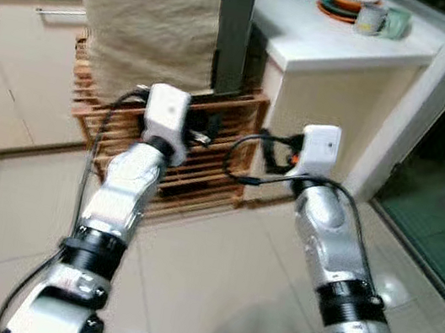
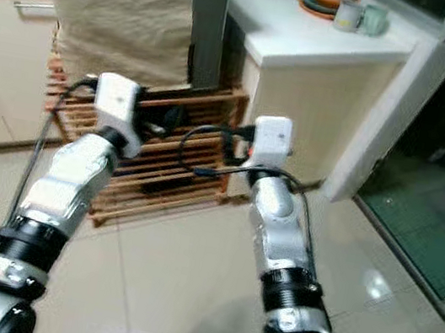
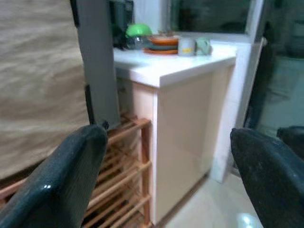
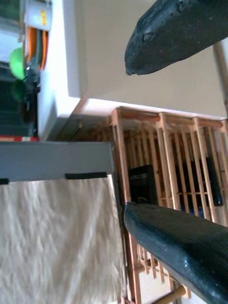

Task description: Restocking fridge

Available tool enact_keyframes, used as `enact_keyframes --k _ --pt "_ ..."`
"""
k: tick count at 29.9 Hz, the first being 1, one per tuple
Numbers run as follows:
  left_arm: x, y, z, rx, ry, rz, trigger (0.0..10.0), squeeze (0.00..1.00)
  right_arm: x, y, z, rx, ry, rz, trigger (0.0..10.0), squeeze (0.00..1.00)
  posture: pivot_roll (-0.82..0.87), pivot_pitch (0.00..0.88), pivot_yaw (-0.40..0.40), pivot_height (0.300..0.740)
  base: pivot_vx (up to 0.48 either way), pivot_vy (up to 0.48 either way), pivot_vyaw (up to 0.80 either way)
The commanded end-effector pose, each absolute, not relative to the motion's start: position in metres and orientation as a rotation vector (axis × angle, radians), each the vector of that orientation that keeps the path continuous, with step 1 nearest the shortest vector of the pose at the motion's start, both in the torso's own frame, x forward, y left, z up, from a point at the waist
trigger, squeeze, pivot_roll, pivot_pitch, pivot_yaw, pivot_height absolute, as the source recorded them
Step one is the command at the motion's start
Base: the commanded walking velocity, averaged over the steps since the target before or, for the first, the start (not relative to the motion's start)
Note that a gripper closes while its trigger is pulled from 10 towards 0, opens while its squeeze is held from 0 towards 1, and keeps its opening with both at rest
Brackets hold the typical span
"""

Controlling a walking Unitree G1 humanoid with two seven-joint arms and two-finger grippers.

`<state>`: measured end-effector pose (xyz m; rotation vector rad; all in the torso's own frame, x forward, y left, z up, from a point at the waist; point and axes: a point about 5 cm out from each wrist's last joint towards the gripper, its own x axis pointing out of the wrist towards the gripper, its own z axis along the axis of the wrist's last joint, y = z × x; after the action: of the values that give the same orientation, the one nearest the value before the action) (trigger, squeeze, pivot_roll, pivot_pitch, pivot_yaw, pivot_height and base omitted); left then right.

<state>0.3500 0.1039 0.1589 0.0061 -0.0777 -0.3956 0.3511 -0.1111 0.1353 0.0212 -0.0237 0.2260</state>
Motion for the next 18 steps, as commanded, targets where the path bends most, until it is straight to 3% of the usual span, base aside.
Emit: enact_keyframes --k 1,16,18 --pt "0.352 0.110 0.160 0.014 -0.069 -0.385 10.0 0.00 0.353 -0.102 0.139 0.011 -0.032 0.256 10.0 0.00 -0.01 0.000 0.027 0.740 0.000 0.480 0.00" --pt "0.352 0.108 0.160 0.030 -0.078 -0.378 10.0 0.00 0.352 -0.094 0.138 0.016 -0.039 0.297 10.0 0.00 -0.01 0.000 0.034 0.740 0.000 0.468 -0.61" --pt "0.349 0.107 0.160 0.041 -0.092 -0.379 10.0 0.00 0.335 -0.059 0.133 -0.024 -0.054 0.501 10.0 0.00 -0.01 0.000 0.039 0.740 0.000 0.000 0.00"
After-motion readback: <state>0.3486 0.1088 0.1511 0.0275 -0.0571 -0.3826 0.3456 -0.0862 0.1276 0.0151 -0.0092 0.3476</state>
